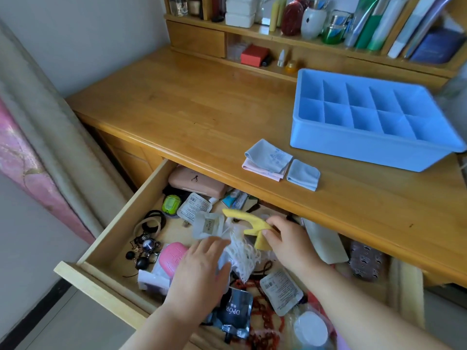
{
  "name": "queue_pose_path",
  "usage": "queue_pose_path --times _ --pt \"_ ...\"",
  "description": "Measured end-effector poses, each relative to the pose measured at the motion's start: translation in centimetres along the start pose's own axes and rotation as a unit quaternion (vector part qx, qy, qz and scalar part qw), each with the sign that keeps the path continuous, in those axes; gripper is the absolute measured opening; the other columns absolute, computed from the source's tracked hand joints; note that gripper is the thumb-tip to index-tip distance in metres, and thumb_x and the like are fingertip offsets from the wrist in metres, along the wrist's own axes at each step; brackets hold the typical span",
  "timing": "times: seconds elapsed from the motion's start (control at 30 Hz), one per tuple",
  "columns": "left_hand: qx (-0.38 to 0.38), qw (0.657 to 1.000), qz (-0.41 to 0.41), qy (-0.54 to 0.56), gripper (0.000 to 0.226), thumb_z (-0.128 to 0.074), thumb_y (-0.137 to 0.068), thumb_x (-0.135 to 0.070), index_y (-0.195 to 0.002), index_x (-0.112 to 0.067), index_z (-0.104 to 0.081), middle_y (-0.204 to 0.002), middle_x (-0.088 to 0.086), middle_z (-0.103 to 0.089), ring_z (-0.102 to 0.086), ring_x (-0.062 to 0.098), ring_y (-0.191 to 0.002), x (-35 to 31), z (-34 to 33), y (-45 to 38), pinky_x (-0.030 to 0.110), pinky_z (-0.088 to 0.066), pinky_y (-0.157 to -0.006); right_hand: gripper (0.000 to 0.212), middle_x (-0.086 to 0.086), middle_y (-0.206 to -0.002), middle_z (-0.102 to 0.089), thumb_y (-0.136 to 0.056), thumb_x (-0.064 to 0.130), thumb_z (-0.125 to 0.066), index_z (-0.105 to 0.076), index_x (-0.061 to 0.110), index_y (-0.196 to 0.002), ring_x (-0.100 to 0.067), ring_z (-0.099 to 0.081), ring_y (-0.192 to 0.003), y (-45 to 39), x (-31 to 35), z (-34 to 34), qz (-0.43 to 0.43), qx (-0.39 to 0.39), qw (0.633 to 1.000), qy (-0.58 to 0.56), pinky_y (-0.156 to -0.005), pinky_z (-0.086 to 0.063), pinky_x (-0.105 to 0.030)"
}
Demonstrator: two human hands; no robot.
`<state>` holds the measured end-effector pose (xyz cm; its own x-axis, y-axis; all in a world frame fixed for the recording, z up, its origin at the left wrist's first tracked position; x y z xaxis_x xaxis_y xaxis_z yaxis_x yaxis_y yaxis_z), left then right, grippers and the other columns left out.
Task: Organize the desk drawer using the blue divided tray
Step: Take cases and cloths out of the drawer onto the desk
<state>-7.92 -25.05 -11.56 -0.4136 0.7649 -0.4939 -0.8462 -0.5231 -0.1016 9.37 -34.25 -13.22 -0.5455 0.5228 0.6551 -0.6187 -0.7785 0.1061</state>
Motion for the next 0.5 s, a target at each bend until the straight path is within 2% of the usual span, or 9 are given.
queue_pose_path --times 0.07,0.1,0.2,0.3,0.4,0.5 --pt "-0.046 0.996 -0.067 0.045 0.041 -0.069 -0.081 -0.026 -0.12 -0.022 -0.056 -0.118 -0.007 -0.058 -0.054 0.011 -0.106 -2.7 0.7 -1.5 0.02 -0.044 -0.085 0.023 0.02 -0.067 -0.058 -0.094 0.024 -0.055 -0.053 0.037 -0.074 0.008 -0.054 -0.069 1.5 0.5 1.8 -0.007 0.024 0.996 -0.084 -0.058 -0.037 -0.012" --pt "-0.04 0.992 -0.106 0.054 0.044 -0.071 -0.078 -0.03 -0.119 -0.021 -0.056 -0.117 -0.007 -0.058 -0.054 0.011 -0.105 -4.2 0.8 -2.1 0.02 -0.043 -0.087 0.026 0.022 -0.064 -0.058 -0.095 0.023 -0.055 -0.053 0.037 -0.072 0.011 -0.053 -0.066 2.2 0.7 2.8 -0.009 0.03 0.994 -0.109 -0.058 -0.038 -0.011" --pt "-0.013 0.986 -0.165 0.017 0.053 -0.074 -0.069 -0.037 -0.115 -0.016 -0.056 -0.112 -0.004 -0.059 -0.056 0.016 -0.105 -8.5 0.2 -3.0 0.027 -0.044 -0.091 0.026 0.014 -0.058 -0.057 -0.096 0.023 -0.053 -0.06 0.022 -0.071 0.004 -0.049 -0.055 3.9 0.8 5.7 -0.012 0.012 0.988 -0.152 -0.054 -0.037 -0.014" --pt "-0.03 0.985 -0.153 0.075 0.039 -0.075 -0.071 -0.026 -0.105 -0.013 -0.059 -0.1 -0.004 -0.062 -0.059 0.015 -0.088 -11.3 0.1 -3.0 0.021 -0.044 -0.077 0.036 0.001 -0.059 -0.041 -0.097 0.029 -0.05 -0.054 0.002 -0.074 -0.009 -0.041 -0.055 5.4 0.3 8.5 -0.024 -0.02 0.985 -0.169 -0.054 -0.034 -0.029" --pt "-0.031 0.975 -0.144 0.169 0.014 -0.072 -0.079 -0.019 -0.092 -0.021 -0.066 -0.087 -0.013 -0.064 -0.058 0.003 -0.079 -13.6 0.3 -3.0 0.007 -0.04 -0.069 0.041 0.002 -0.06 -0.031 -0.097 0.032 -0.047 -0.044 0.006 -0.066 -0.01 -0.033 -0.056 6.9 -0.5 11.0 -0.015 -0.053 0.988 -0.146 -0.055 -0.026 -0.03" --pt "0.008 0.96 -0.092 0.264 0.019 -0.074 -0.08 -0.022 -0.087 -0.038 -0.066 -0.088 -0.02 -0.067 -0.062 -0.002 -0.084 -15.2 0.0 -3.2 0.005 -0.043 -0.072 0.043 -0.001 -0.057 -0.032 -0.098 0.035 -0.045 -0.04 0.01 -0.064 -0.012 -0.035 -0.053 8.1 -1.4 12.9 -0.033 -0.06 0.983 -0.169 -0.053 -0.03 -0.031"
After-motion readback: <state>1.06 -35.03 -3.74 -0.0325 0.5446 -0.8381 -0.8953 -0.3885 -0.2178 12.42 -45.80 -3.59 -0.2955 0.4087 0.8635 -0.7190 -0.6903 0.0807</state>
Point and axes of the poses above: each hand's wrist, its own y-axis away from the middle knuckle, its own z-axis out of the back of the hand, x = y × z, the point moved 4 cm from there along -y, towards the middle knuckle
